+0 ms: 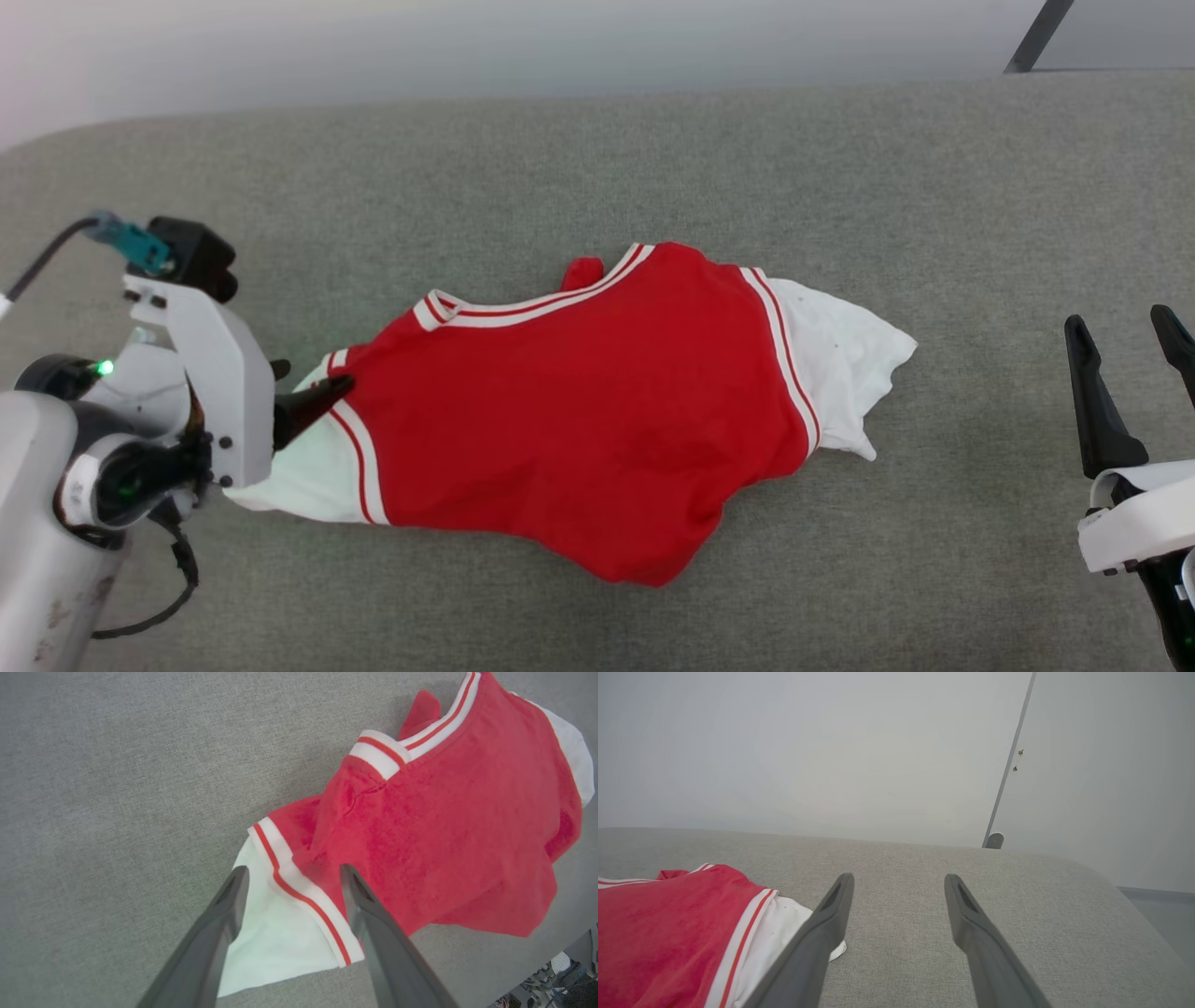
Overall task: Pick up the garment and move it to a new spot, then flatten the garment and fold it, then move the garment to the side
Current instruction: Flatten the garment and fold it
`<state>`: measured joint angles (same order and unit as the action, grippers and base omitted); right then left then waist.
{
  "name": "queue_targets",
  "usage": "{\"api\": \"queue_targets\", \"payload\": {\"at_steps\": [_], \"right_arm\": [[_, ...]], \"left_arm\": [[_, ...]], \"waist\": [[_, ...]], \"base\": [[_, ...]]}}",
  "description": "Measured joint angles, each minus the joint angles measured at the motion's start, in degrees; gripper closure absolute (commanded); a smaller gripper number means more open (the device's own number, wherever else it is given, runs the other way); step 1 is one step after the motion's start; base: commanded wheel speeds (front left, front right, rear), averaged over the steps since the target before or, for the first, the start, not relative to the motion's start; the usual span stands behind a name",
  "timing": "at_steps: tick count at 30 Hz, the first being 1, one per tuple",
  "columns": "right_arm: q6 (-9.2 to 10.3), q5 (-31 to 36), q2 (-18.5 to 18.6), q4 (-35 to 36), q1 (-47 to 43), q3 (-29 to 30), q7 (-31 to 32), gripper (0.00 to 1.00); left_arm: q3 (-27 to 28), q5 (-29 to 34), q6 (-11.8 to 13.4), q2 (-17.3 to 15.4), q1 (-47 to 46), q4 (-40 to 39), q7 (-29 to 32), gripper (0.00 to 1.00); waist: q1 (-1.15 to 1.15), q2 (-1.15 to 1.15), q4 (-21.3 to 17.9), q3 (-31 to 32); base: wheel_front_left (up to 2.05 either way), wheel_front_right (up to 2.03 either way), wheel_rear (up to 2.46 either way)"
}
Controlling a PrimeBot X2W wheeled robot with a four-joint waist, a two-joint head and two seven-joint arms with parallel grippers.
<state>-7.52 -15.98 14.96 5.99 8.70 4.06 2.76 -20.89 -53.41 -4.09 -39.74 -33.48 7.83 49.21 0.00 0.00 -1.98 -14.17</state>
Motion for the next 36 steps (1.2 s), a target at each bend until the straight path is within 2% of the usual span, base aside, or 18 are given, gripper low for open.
{"api": "queue_targets", "payload": {"at_steps": [8, 10, 11, 12, 13, 27, 36], "right_arm": [[0.00, 0.03, -0.10, -0.13, 0.80, -0.47, -0.21, 0.00], [0.00, 0.02, 0.03, -0.22, 1.13, -0.46, -0.24, 0.00], [0.00, 0.02, 0.07, -0.30, 1.14, -0.46, -0.25, 0.00], [0.00, 0.02, 0.09, -0.33, 1.14, -0.46, -0.25, 0.00], [0.00, 0.03, 0.09, -0.34, 1.17, -0.46, -0.26, 0.00], [0.00, 0.37, -0.02, -0.53, 1.38, -0.26, -0.29, 0.00], [0.00, 0.41, -0.54, -0.48, 2.53, -1.09, -0.44, 0.00]], "left_arm": [[-2.20, 0.88, -1.40, 0.63, -1.24, 2.59, -0.84, 0.00], [-2.69, 0.90, -1.82, 0.76, -1.45, 2.97, -0.89, 0.52], [-2.94, 0.90, -2.02, 0.79, -1.48, 3.02, -1.04, 0.64], [-3.16, 0.89, -2.16, 0.80, -1.57, 3.02, -1.53, 0.96], [-3.32, 0.80, -2.46, 0.80, -1.82, 3.15, -1.67, 1.00], [-5.60, 1.00, -3.05, -1.07, -6.91, 2.04, -2.57, 1.00], [-9.45, 3.43, -3.22, -1.01, -15.04, 4.02, -6.90, 1.00]], "waist": [[0.00, 0.00, -0.17, -1.63], [0.00, 0.00, -0.20, -1.88], [0.00, 0.00, -0.21, -1.96], [0.00, 0.00, -0.21, -2.05], [0.00, 0.00, -0.21, -2.12], [0.00, 0.00, -0.22, -2.49], [0.00, 0.00, -1.09, -3.92]], "base": [[0.00, 0.00, 0.00], [0.00, 0.00, 0.00], [0.00, 0.00, 0.00], [0.00, 0.00, 0.00], [0.00, 0.00, 0.00], [0.00, 0.00, 0.00], [0.00, 0.00, 0.00]]}}
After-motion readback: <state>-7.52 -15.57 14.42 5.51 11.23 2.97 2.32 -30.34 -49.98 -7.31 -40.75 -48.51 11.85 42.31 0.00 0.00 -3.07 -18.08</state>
